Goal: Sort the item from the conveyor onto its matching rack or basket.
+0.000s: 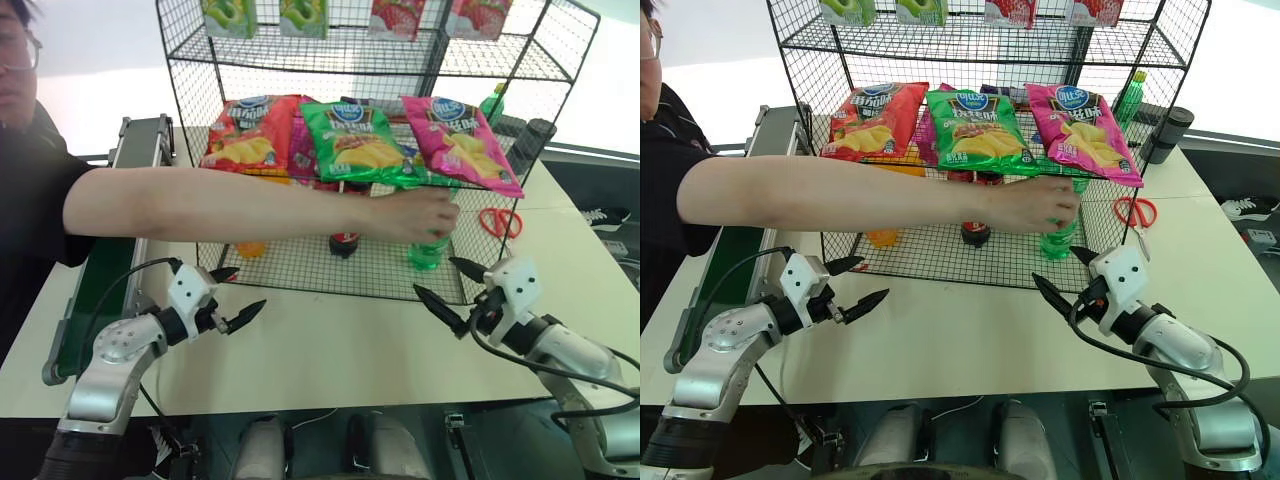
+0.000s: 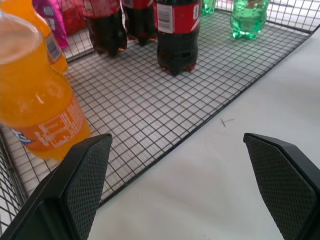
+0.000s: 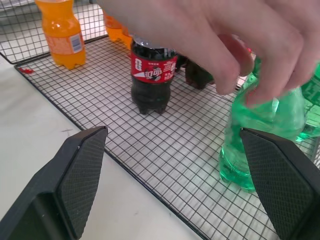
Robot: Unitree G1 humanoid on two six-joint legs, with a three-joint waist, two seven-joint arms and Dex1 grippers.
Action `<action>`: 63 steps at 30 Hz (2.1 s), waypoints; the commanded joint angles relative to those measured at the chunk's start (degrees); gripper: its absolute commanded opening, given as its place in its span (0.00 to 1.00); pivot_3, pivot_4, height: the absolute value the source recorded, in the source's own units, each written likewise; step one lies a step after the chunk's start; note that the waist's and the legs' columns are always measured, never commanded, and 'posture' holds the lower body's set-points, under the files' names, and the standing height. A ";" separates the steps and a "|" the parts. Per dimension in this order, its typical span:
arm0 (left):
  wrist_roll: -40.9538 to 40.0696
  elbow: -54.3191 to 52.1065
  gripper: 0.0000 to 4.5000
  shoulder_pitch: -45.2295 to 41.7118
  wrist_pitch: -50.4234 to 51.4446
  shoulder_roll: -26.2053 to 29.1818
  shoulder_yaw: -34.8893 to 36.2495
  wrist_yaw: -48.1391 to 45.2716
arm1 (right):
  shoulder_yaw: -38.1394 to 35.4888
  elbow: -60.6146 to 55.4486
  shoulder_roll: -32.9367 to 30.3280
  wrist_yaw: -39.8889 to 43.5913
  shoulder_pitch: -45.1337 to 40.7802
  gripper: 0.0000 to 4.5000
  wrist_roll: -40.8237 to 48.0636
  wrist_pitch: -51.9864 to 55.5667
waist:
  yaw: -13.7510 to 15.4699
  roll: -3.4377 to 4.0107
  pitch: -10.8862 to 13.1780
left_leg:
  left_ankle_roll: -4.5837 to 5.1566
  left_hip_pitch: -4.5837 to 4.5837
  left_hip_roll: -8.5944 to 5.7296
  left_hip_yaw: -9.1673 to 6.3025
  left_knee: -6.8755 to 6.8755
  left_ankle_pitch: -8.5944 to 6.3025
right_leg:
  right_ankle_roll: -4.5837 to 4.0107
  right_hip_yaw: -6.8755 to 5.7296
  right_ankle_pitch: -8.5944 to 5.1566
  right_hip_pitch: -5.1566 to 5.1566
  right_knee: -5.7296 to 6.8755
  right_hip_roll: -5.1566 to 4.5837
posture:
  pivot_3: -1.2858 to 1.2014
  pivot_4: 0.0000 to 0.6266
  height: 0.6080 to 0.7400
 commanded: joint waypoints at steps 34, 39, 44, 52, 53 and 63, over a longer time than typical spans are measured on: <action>-8.03 -3.72 1.00 1.36 0.70 -5.07 14.22 9.22 | 5.22 4.92 0.99 2.40 -6.64 0.98 -0.96 -5.32 | 0.00 -0.04 -0.02 | 0.00 0.00 0.02 0.00 0.02 0.00 | 0.00 -0.01 0.00 0.01 0.01 0.00 | 0.52 0.24 0.96; -10.25 -4.90 1.00 1.83 3.23 -5.63 21.25 16.16 | 7.89 5.64 2.05 3.74 -7.41 0.98 -1.26 -7.14 | -0.09 -0.06 -0.01 | 0.00 0.02 0.02 -0.01 0.02 0.00 | 0.01 -0.01 0.01 0.02 0.02 0.01 | 0.52 0.24 0.96; -8.16 -2.17 1.00 1.04 2.48 -7.58 26.06 24.46 | 11.51 4.92 3.87 3.91 -8.20 0.98 -1.87 -7.55 | -0.02 -0.13 -0.05 | 0.00 0.02 0.03 -0.01 0.04 0.00 | 0.01 -0.02 0.01 0.04 0.03 0.01 | 0.52 0.24 0.96; -5.88 -0.96 1.00 1.28 1.60 -11.44 27.68 31.73 | 18.70 1.70 6.46 3.35 -8.07 0.98 -4.23 -7.54 | 0.01 -0.25 -0.12 | 0.00 0.01 0.02 -0.02 0.06 0.00 | 0.01 -0.03 0.01 0.05 0.03 -0.01 | 0.52 0.24 0.96; -5.91 -0.68 1.00 1.20 1.61 -11.59 27.74 32.05 | 19.43 1.20 6.54 3.41 -7.87 0.98 -4.53 -7.50 | 0.00 -0.27 -0.13 | 0.00 0.01 0.02 -0.01 0.06 0.00 | 0.00 -0.03 0.01 0.05 0.03 -0.01 | 0.52 0.24 0.96; -4.55 4.66 1.00 0.33 -0.20 -10.99 28.11 33.65 | 20.94 1.62 7.12 3.83 -7.65 0.98 -4.32 -7.76 | -0.02 -0.38 -0.19 | -0.01 0.02 0.02 -0.02 0.06 0.00 | -0.01 -0.09 0.01 0.03 0.03 -0.01 | 0.52 0.24 0.96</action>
